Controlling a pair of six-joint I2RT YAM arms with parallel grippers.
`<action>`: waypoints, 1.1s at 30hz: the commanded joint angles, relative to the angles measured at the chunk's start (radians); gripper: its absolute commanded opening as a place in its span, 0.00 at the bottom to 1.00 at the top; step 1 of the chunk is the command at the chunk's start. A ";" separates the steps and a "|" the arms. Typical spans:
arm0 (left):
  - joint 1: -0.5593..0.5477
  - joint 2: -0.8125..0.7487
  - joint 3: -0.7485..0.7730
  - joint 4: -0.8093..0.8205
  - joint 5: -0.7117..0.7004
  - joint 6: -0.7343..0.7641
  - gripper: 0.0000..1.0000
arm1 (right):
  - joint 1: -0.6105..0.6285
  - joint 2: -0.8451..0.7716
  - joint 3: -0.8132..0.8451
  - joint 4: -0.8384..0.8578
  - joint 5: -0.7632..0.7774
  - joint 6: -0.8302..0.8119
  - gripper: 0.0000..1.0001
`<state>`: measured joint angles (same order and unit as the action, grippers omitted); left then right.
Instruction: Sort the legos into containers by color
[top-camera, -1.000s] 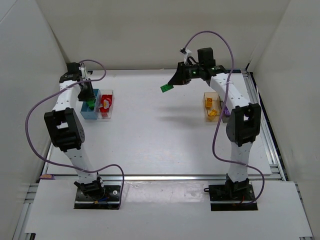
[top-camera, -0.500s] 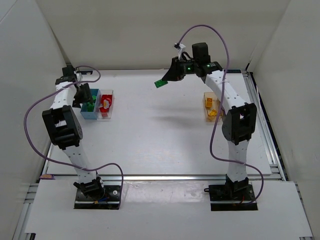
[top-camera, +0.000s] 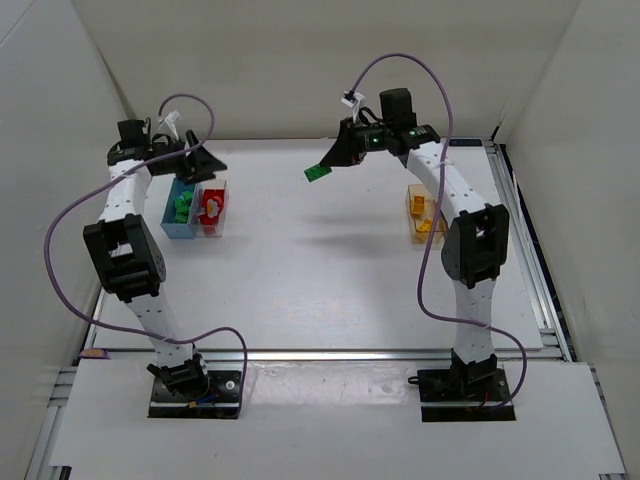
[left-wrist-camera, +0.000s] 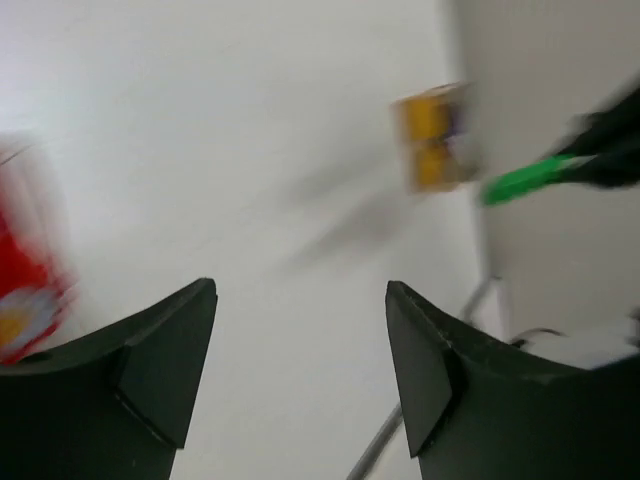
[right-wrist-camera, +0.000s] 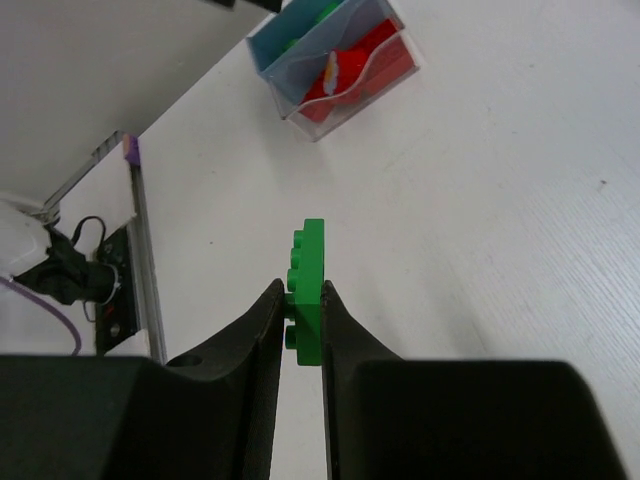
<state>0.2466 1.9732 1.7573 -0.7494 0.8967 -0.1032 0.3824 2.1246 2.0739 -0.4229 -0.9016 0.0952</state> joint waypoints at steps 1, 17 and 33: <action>-0.047 -0.059 -0.023 0.455 0.585 -0.394 0.79 | 0.019 0.012 0.054 0.050 -0.146 -0.003 0.00; -0.211 0.035 -0.202 1.659 0.717 -1.356 0.75 | 0.076 0.130 0.123 0.188 -0.395 0.228 0.00; -0.323 0.039 -0.263 1.662 0.719 -1.313 0.59 | 0.085 0.221 0.279 0.271 -0.398 0.394 0.00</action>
<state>-0.0738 2.0319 1.4841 0.8997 1.4857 -1.4395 0.4606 2.3516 2.3020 -0.2047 -1.2835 0.4679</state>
